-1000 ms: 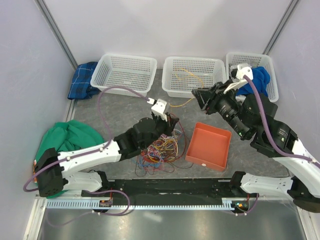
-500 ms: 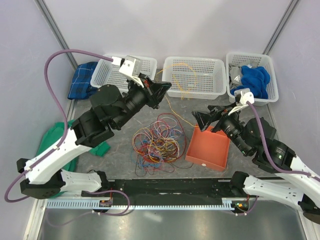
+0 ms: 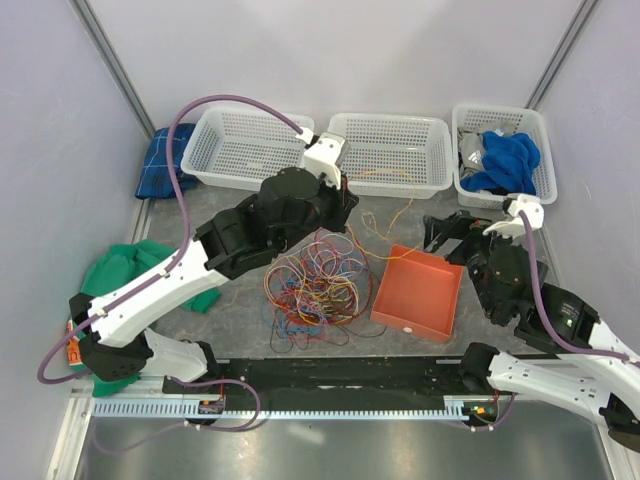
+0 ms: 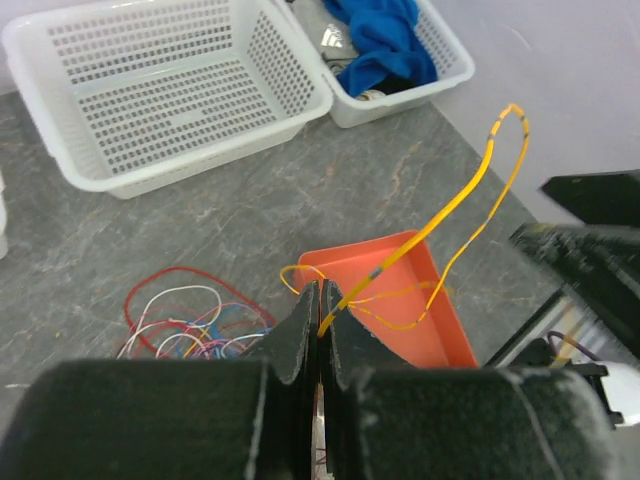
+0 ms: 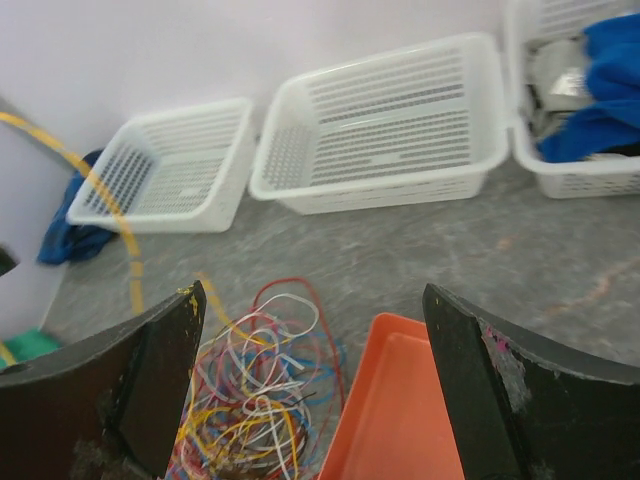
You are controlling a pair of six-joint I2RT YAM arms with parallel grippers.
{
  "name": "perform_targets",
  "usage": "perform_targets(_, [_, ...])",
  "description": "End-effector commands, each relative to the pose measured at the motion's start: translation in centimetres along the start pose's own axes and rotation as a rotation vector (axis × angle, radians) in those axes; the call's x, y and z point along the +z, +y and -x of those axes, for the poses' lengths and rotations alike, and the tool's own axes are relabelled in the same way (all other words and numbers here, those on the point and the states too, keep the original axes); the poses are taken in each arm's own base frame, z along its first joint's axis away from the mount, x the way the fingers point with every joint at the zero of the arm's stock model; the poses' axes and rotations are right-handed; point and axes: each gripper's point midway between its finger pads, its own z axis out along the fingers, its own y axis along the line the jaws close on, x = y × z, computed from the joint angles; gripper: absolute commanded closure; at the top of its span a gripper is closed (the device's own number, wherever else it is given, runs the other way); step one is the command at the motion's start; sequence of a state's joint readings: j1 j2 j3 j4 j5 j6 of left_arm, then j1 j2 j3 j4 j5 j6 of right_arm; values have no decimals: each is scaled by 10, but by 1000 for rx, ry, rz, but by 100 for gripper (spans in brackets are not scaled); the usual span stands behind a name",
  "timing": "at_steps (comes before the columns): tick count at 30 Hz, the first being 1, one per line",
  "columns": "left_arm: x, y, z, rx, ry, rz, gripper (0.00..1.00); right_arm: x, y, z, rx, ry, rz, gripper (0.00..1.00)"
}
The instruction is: Untangle the cables
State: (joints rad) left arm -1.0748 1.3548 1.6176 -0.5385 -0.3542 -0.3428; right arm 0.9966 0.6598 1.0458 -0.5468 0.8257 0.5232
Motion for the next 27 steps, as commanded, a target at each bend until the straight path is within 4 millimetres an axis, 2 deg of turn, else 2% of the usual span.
perform_targets(1, [-14, 10, 39, -8, -97, 57, 98, -12, -47, 34, 56, -130, -236, 2])
perform_targets(4, [-14, 20, 38, 2, -97, 105, 98, -22, -60, 49, 91, -183, -272, 2])
perform_targets(7, [-9, 32, 30, 11, -74, 150, 98, -33, -73, 63, 113, -225, -296, 3])
perform_targets(9, [-7, 31, 24, 4, -56, 135, 98, -36, -75, 67, 112, -231, -293, 3])
perform_targets(12, [5, 10, 7, -23, -5, 29, 98, -36, -75, 63, 116, -224, -279, 4])
perform_targets(14, [11, -13, -7, -43, 54, -88, 98, -35, -75, 59, 110, -216, -282, 4])
perform_targets(16, [20, -38, -26, -70, 119, -203, 98, -34, -77, 57, 102, -213, -288, 4])
perform_targets(19, [31, -59, -51, -87, 176, -290, 98, -36, -80, 57, 105, -219, -297, 4])
perform_targets(20, [36, -61, -65, -84, 199, -290, 98, -37, -81, 57, 109, -221, -296, 4])
perform_targets(21, [36, -71, -77, -76, 223, -326, 98, -38, -82, 57, 112, -222, -296, 4])
perform_targets(22, [42, -76, -81, -75, 210, -341, 98, -38, -83, 55, 107, -220, -298, 4])
perform_targets(23, [47, -76, -99, -75, 238, -340, 98, -38, -84, 55, 110, -220, -297, 4])
perform_targets(27, [64, -81, -135, -109, 266, -368, 98, -37, -83, 50, 111, -210, -293, 4])
